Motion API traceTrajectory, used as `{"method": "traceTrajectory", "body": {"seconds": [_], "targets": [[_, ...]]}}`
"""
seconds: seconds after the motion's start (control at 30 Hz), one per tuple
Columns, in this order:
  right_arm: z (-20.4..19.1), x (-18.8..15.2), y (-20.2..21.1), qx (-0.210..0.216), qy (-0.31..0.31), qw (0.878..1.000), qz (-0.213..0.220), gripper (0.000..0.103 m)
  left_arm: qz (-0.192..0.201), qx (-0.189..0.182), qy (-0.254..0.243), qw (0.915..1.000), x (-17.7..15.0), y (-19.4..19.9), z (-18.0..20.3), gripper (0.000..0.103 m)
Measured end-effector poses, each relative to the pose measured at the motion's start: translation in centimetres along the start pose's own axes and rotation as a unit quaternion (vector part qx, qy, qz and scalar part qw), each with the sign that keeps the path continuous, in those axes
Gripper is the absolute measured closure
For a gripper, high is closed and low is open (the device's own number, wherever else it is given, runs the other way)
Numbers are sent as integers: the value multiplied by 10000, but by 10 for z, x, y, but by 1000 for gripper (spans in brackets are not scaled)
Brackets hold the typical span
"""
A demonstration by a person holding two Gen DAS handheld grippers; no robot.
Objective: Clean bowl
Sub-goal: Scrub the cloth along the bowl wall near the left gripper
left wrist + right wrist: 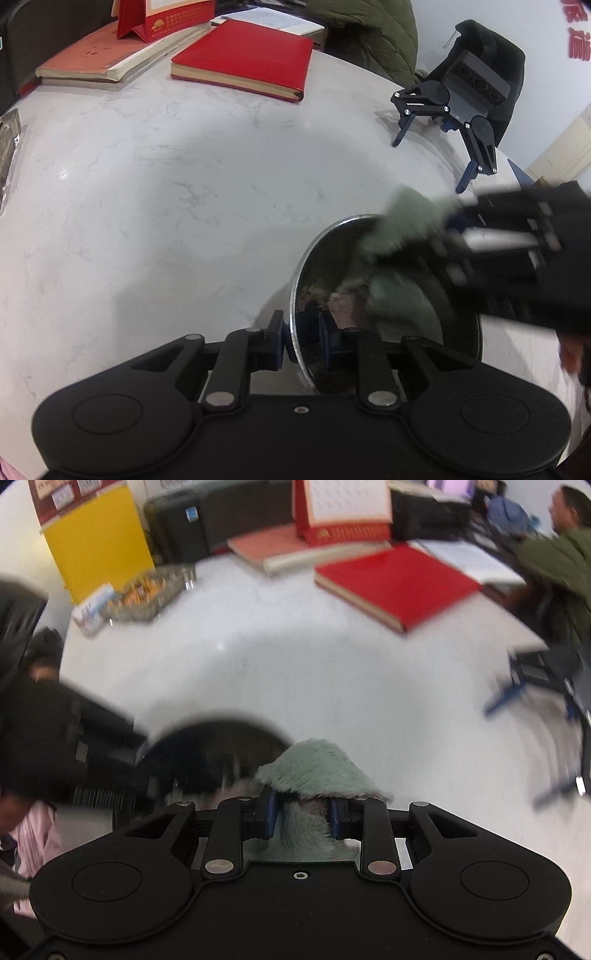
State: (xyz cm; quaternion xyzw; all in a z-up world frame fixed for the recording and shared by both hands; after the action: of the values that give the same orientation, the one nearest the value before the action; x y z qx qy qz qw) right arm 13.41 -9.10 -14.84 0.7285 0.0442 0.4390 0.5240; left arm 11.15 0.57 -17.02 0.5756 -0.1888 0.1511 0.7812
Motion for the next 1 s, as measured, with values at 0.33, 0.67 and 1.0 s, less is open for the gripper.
{"method": "traceTrajectory", "body": {"seconds": [0.33,0.67,1.0], "targets": [[6,-45,12,-106,-395,9985,-353,78,60,-17,105,9999,-2,-1,3,85],[10,-22,3,-73,-531,9985,-89,77,38,10,105,9999,-4,0,2,85],[14,-12,13,26,-832,9964,137,77,44,26,113,9999,-4,0,2,85]]}}
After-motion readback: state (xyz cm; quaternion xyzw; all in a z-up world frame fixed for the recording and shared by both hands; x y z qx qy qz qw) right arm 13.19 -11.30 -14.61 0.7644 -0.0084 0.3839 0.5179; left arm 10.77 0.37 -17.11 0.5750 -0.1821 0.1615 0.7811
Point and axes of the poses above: each gripper's, at about its wrist camera, not at the fingertips, and y roughly against the way its jaws point, z to its right, x to its top, the point moved 8 cm from there along -y, roughly the way its jaws point
